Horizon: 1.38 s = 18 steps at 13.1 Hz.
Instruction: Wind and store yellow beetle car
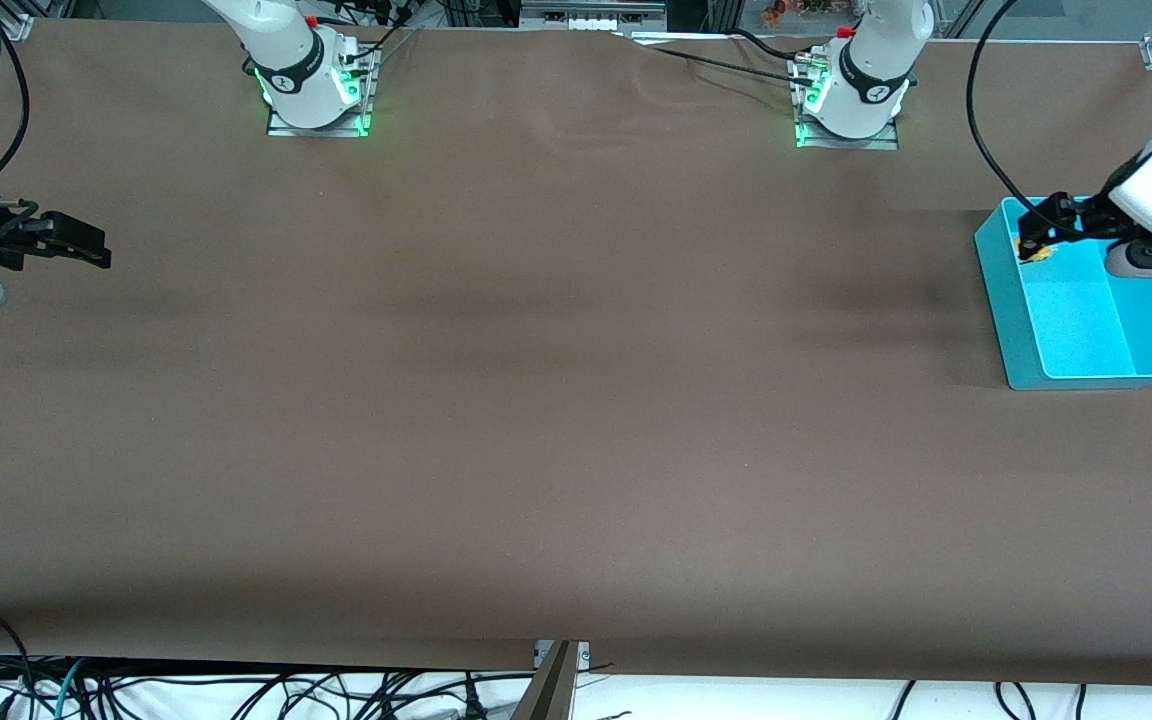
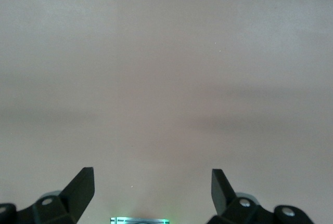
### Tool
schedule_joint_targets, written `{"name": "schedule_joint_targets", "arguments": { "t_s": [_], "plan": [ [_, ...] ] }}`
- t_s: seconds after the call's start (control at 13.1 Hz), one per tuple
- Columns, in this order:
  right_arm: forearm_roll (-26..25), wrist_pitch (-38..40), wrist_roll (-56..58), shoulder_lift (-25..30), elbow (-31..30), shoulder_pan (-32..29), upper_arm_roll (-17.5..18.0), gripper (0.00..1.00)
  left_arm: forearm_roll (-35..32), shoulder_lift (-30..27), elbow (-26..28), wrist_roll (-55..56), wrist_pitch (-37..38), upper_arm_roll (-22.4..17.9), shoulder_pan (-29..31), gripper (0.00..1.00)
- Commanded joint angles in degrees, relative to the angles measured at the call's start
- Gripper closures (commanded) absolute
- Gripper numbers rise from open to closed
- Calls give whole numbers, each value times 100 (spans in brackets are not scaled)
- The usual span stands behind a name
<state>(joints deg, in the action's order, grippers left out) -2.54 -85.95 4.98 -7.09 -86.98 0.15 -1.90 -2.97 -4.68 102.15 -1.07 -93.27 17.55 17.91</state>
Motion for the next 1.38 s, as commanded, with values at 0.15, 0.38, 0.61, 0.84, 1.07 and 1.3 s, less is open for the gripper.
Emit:
{"name": "schedule_joint_targets", "arguments": {
  "t_s": [0.15,0.38,0.61,0.84,1.07,1.3],
  "plan": [
    [52,35,-58,14,32,12,-30,1,674,-235,-46,230,477,-305,-139,0],
    [43,35,-58,14,32,12,-30,1,675,-244,-38,230,468,-287,-148,0],
    [52,44,-58,14,32,12,-30,1,657,-244,-37,213,468,-278,-148,0],
    [52,35,-58,14,32,12,-30,1,657,-235,-29,221,468,-278,-156,0],
    [52,35,-58,14,32,12,-30,1,657,-235,-29,221,459,-278,-165,0],
    [52,44,-58,14,32,12,-30,1,657,-235,-11,221,459,-278,-174,0]
  ]
}}
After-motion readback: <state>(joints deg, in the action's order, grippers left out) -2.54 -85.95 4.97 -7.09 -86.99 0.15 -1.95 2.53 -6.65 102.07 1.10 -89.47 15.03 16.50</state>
